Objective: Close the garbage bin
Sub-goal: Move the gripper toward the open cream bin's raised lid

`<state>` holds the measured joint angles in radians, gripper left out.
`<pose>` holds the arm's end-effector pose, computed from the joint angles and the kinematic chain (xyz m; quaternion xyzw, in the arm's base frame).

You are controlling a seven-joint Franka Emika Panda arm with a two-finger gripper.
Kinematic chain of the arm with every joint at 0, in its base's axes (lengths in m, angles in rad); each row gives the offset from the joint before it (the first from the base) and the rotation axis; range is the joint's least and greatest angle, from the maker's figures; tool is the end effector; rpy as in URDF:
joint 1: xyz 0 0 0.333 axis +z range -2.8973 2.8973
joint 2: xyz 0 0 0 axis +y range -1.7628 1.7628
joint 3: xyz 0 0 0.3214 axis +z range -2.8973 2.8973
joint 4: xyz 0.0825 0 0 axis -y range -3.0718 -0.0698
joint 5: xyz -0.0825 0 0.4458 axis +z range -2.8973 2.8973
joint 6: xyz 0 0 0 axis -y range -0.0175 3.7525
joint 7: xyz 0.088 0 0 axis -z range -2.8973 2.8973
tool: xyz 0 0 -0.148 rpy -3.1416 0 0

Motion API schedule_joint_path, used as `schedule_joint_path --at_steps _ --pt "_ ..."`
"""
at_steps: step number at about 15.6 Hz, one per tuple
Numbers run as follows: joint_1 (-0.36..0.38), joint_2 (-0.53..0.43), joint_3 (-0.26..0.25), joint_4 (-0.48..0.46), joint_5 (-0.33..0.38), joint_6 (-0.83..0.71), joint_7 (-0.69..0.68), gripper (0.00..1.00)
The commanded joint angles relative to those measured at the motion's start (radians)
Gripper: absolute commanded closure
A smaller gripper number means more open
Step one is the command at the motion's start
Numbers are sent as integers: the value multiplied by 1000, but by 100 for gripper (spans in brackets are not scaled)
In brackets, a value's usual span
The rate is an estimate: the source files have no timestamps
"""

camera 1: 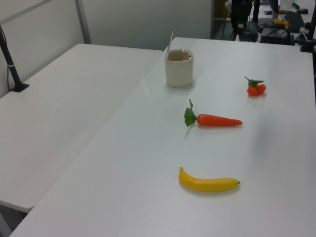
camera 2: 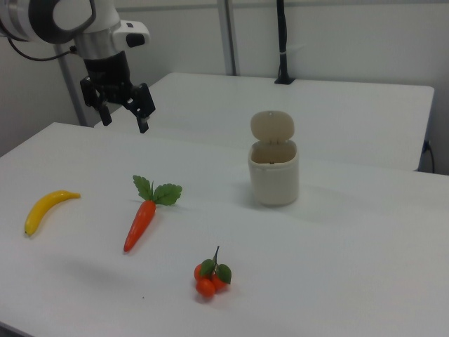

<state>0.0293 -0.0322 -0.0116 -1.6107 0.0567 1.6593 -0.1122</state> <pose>0.6180 0.0188 0.5958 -0.9968 -0.0635 -0.0417 0.0266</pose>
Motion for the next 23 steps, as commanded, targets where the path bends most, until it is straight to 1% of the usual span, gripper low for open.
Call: schedule_joint_path --at_steps 1,7,12,13,14,16,21,22,23 --pt "3 -12 -8 -17 -9 27 -20 0" --pt "-3 -12 -8 -17 -1 31 -18 0" --pt "-2 -8 -8 -18 -9 53 -27 0" --pt "1 -2 -8 -18 -11 54 -24 3" --pt "6 3 -7 -18 -12 57 -30 14" --pt "6 3 -7 -20 -12 83 -32 32" --pt "1 5 -7 -18 6 89 -32 89" --pt "0 5 -7 -18 8 89 -32 99" --pt "0 6 -5 -20 15 91 -32 100"
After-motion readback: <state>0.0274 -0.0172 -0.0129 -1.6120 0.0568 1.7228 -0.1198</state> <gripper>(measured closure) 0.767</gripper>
